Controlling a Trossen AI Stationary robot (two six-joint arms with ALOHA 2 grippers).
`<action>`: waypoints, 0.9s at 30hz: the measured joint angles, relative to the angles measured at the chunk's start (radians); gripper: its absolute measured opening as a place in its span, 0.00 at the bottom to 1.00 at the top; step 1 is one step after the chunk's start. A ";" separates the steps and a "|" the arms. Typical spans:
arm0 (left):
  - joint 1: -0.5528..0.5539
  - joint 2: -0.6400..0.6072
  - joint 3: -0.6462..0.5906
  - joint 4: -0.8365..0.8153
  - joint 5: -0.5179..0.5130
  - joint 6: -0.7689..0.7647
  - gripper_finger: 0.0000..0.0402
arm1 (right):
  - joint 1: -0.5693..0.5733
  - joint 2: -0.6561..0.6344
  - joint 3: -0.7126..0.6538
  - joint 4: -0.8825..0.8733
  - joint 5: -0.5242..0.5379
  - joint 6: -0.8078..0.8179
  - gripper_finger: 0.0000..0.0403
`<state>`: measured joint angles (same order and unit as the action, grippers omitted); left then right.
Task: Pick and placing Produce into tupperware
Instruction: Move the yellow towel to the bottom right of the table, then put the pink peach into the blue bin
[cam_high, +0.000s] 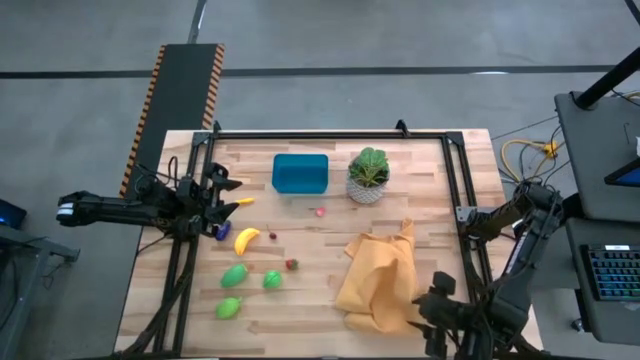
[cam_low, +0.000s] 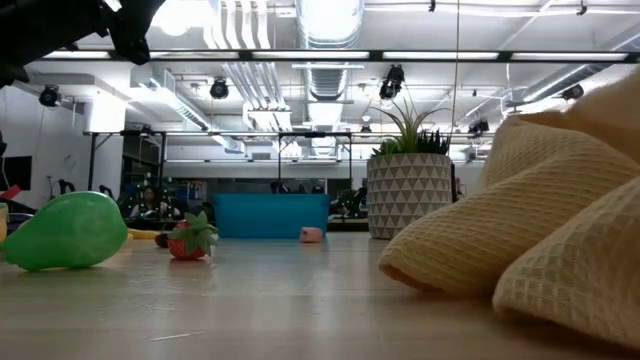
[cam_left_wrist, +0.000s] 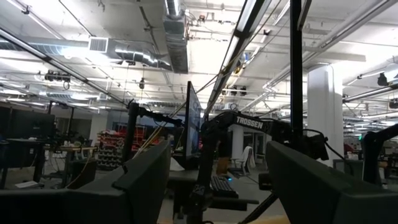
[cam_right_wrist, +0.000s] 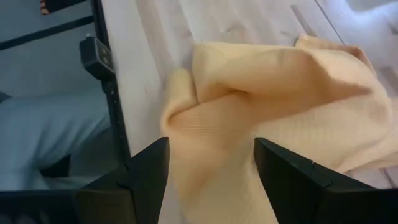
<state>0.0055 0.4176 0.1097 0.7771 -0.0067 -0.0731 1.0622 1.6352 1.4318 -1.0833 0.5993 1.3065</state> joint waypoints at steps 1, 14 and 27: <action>0.000 -0.001 0.000 0.000 0.000 0.000 0.62 | 0.000 -0.001 0.008 -0.001 0.000 0.003 0.56; 0.000 -0.001 0.000 0.000 0.000 0.000 0.62 | -0.005 0.000 0.036 -0.161 -0.047 0.157 0.56; 0.000 -0.001 0.000 0.000 0.000 0.000 0.62 | -0.021 0.003 -0.040 -0.041 0.615 -0.083 0.56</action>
<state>0.0055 0.4167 0.1101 0.7773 -0.0067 -0.0727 1.0415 1.6382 1.3920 -1.1244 1.2140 1.2231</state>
